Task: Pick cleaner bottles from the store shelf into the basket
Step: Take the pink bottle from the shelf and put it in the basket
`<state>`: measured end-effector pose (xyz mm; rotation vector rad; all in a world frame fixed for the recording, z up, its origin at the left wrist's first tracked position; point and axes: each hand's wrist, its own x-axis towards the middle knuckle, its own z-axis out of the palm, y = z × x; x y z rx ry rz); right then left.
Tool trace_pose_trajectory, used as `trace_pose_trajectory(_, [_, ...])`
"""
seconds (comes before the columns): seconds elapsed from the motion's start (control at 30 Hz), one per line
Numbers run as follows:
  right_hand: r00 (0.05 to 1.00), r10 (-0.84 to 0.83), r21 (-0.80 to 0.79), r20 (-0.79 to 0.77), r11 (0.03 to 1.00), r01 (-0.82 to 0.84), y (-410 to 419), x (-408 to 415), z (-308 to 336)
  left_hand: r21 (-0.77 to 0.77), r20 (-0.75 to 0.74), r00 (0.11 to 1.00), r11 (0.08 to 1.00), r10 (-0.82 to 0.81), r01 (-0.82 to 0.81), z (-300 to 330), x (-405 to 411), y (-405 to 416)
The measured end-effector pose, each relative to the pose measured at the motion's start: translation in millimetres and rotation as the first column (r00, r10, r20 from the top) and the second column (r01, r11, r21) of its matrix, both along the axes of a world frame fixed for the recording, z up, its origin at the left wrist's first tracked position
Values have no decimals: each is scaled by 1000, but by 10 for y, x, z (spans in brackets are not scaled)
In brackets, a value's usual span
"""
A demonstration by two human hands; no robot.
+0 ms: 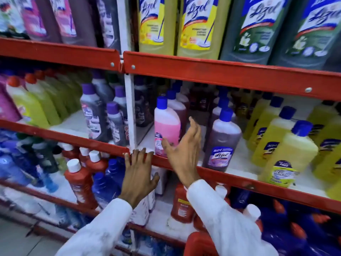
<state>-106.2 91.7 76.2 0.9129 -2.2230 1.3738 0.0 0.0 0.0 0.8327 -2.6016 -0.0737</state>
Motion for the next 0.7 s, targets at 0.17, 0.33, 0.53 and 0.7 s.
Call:
trace_pose_trajectory(0.17, [959,-39,-148,279,986,83,-573,109,44,2,-14,1000,1000,-26,26,-72,-9,-31])
trace_pose_trajectory(0.33, [930,12,-333,368,935,119,-695,-32,13,-4,20,999,999,-35,35,-107,24,-25])
trace_pose_trajectory(0.53, [937,264,-601,229,795,-77,-233,-49,235,0,70,996,999,-46,46,49,-26,46])
trace_pose_trajectory(0.7, [678,723,-788,130,491,-372,336,-103,593,-11,-17,982,982,-187,187,153,-182,226])
